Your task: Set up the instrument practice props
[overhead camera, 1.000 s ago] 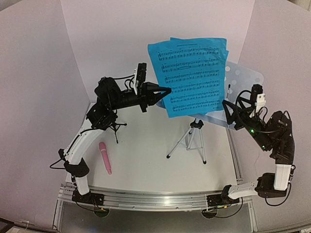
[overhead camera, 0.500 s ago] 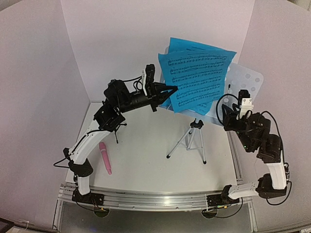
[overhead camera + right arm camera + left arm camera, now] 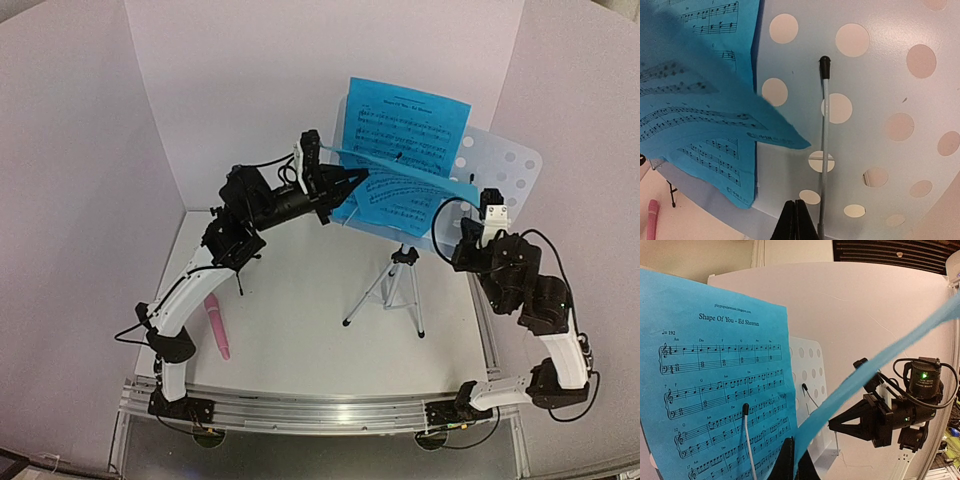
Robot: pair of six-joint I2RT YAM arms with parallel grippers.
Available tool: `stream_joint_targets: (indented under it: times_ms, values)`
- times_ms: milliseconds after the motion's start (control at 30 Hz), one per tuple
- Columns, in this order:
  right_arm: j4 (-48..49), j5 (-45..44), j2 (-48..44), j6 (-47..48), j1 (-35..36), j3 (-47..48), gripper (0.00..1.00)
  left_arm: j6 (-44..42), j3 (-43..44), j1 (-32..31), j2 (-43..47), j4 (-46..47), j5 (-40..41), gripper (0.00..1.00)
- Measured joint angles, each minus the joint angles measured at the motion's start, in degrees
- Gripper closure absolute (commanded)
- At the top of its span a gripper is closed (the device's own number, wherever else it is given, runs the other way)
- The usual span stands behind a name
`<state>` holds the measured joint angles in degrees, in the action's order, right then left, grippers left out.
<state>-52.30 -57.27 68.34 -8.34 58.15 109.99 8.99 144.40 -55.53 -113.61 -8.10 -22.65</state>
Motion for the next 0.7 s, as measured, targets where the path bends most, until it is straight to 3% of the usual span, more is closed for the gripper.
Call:
stream_joint_targets:
  times_ms: [300, 700]
  values:
    - [3.44, 0.24, -2.69, -1.11, 0.0, -4.25, 1.0, 0.35, 0.0, -0.21, -1.9, 4.99, 4.48, 1.0]
    - [18.24, 3.46, -10.16, 1.42, 0.0, -16.07, 1.0, 2.86, -0.02, -0.46, -3.69, 10.03, 11.71, 1.0]
